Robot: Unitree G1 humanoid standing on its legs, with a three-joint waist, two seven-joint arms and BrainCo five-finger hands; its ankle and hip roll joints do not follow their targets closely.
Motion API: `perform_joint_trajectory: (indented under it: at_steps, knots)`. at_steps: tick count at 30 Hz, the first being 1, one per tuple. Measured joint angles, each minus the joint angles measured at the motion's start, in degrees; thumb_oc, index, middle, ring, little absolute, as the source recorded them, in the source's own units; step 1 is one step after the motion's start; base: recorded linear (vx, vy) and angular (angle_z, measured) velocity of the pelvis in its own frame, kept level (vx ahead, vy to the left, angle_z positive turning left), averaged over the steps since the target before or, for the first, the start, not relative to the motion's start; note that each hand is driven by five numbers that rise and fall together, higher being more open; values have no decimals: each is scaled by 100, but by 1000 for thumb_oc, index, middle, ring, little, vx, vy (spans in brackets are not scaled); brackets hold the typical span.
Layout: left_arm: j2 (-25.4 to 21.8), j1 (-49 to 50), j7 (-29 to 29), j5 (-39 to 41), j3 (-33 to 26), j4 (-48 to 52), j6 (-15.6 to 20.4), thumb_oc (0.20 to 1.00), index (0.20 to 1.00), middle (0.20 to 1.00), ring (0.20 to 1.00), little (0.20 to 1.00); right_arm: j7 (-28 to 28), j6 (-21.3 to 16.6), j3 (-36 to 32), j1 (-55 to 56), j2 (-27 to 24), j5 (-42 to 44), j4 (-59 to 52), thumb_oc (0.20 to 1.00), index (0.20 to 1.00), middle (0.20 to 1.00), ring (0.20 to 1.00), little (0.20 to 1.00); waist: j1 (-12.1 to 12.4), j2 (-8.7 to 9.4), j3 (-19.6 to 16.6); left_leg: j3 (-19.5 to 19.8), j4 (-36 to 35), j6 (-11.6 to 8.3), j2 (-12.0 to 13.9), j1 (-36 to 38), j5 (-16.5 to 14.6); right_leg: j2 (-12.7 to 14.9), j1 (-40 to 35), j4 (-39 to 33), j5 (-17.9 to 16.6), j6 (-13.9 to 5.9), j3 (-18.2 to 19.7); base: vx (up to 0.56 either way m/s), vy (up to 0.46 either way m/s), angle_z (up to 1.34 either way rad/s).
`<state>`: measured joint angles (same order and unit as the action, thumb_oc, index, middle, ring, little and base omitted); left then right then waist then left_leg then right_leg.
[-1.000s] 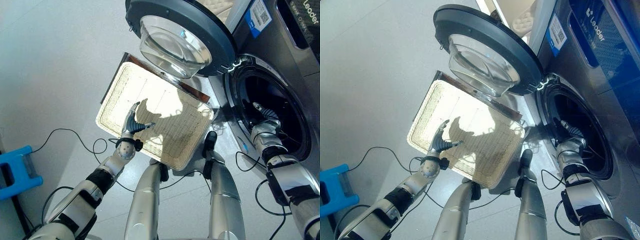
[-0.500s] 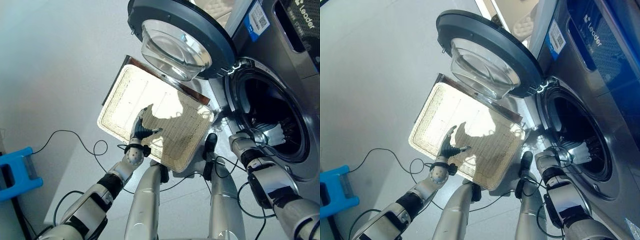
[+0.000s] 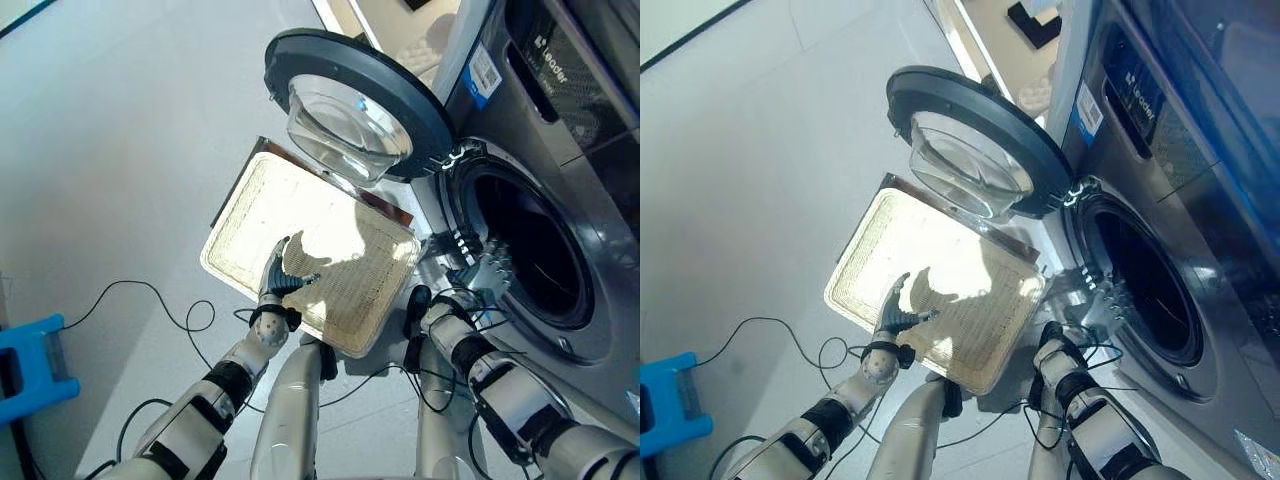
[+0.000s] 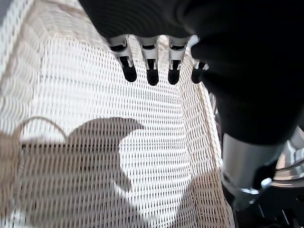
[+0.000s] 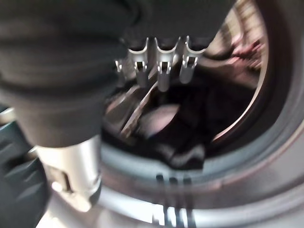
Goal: Put the clothes into the washing machine.
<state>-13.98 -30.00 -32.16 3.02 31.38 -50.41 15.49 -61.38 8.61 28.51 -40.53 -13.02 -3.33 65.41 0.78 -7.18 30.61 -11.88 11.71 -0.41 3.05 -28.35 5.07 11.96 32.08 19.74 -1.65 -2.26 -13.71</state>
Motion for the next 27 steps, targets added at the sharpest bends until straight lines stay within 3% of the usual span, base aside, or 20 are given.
perform_joint_trajectory:
  at_steps: [5, 8, 12, 20, 24, 27]
  knots:
    - [-36, 43, 126, -3, -138, -289, 7, 1000, 1000, 1000, 1000, 1000, 1115, -1, 257, 120, 15, -122, 12, 1000, 1000, 1000, 1000, 1000, 3, 140, -56, 102, -44, -22, 34, 310, -14, -33, -382, -110, 28, 2, -98, 14, -49, 6]
    - [-86, 129, 145, -5, -143, -391, 8, 1000, 1000, 1000, 1000, 1000, 1393, 4, 349, 264, 68, -227, 11, 1000, 1000, 1000, 1000, 1000, 4, 314, -149, 110, -127, -42, 60, 480, -9, -92, -568, -204, 24, 1, -100, 28, -55, 0]
    - [-48, 391, 204, -51, -170, -687, 18, 1000, 1000, 1000, 1000, 1000, 1634, 21, 370, 664, 113, -562, 12, 1000, 1000, 1000, 1000, 1000, 7, 453, -229, 104, -444, -104, 74, 1247, -37, -194, -1349, -588, 0, -34, -118, 64, -46, -5]
    - [54, 963, 673, -300, -185, -1535, 49, 1000, 1000, 1000, 1000, 1000, 2011, 91, 328, 1541, 102, -708, 98, 1000, 1000, 1000, 1000, 1000, -1, 529, -932, 87, -1008, -191, 122, 2093, -48, -402, -2247, -1291, -58, -65, -176, 132, -76, -3]
    - [77, 1539, 1001, -500, -255, -1670, -21, 1000, 1000, 1000, 1000, 1000, 2227, 98, 284, 2126, 122, -854, 154, 1000, 1000, 1000, 1000, 1000, -1, 684, -1547, 38, -1285, -279, 144, 2559, -86, -527, -2735, -1677, -64, -69, -189, 122, -55, -5]
    - [139, 1619, 1232, -632, -341, -1860, -95, 1000, 1000, 1000, 1000, 1000, 2416, 60, 253, 2311, 125, -986, 251, 1000, 1000, 1000, 1000, 1000, -7, 759, -1726, 15, -1390, -311, 170, 2805, -110, -592, -2992, -1820, -64, -69, -182, 91, -43, -5]
